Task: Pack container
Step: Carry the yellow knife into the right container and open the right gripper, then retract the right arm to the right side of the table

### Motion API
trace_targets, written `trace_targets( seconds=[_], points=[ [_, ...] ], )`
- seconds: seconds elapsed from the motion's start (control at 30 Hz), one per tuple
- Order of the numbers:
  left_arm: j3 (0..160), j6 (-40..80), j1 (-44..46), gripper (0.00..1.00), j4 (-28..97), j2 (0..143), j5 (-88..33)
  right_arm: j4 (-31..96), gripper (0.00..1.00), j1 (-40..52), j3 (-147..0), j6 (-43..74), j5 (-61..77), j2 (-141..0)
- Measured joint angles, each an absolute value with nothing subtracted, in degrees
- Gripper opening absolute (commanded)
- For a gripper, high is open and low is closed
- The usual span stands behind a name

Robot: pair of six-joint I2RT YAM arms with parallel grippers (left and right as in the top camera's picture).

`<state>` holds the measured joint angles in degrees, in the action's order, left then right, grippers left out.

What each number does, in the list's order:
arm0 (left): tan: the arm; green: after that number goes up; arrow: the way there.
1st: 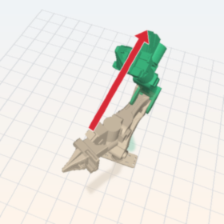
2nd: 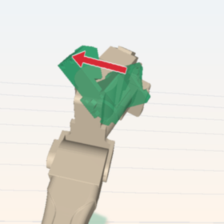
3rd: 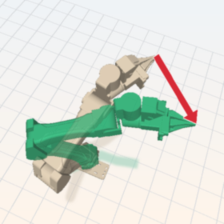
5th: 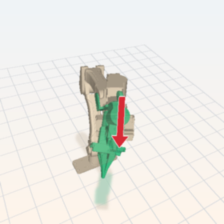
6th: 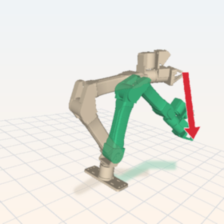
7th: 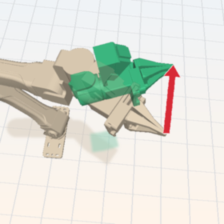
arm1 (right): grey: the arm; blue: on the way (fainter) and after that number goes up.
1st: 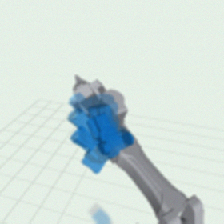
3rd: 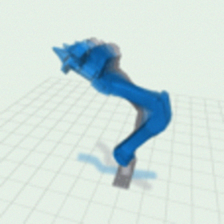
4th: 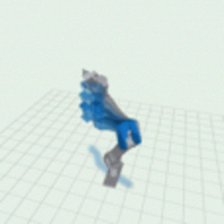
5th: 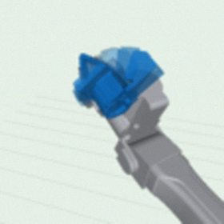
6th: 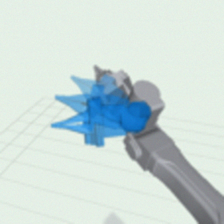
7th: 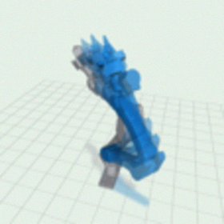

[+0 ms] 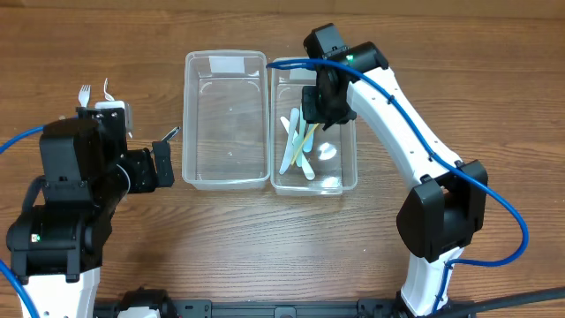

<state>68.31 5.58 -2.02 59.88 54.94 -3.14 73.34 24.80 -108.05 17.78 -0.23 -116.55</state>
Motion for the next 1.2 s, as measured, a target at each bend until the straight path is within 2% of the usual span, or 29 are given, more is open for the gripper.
trace_targets(
  seconds=[0.07, 0.13, 0.33, 0.6, 0.67, 0.8, 0.97, 1.1, 1.2],
  points=[
    [68.3, 5.3, -2.0, 1.00, 61.1, 54.9, -2.5, 74.6, 0.60, 24.8, -111.0, 17.6, -0.5, -116.6],
    [68.7, 4.7, -2.0, 1.00, 63.0, 54.9, -1.7, 75.2, 0.82, 24.7, -114.8, 17.9, -1.1, -116.4],
    [76.1, 2.1, -2.0, 1.00, 71.7, 55.0, 1.6, 78.6, 0.86, 19.7, -126.5, 20.5, -5.0, -109.5],
    [81.6, 1.0, -2.0, 1.00, 76.9, 56.0, 4.4, 90.3, 0.89, -3.0, -129.0, 29.6, -7.3, -94.5],
    [81.6, 1.0, -2.0, 1.00, 76.8, 57.0, 4.9, 91.6, 0.90, -5.1, -128.8, 30.5, -7.0, -93.6],
    [81.6, 1.0, -2.0, 1.00, 76.7, 58.2, 5.3, 93.1, 0.89, -11.5, -122.6, 30.3, -4.3, -90.8],
    [81.6, 1.0, -2.0, 1.00, 76.2, 58.2, 5.5, 89.3, 0.90, -11.4, -107.0, 28.6, -2.7, -81.7],
    [81.6, 1.0, -2.0, 1.00, 76.1, 58.2, 5.7, 82.7, 0.99, -10.0, -88.5, 27.1, -1.6, -68.2],
    [81.6, -0.2, -2.0, 1.00, 75.3, 58.3, 6.0, 76.4, 1.00, -10.0, -71.2, 26.0, 0.0, -56.4]
  ],
)
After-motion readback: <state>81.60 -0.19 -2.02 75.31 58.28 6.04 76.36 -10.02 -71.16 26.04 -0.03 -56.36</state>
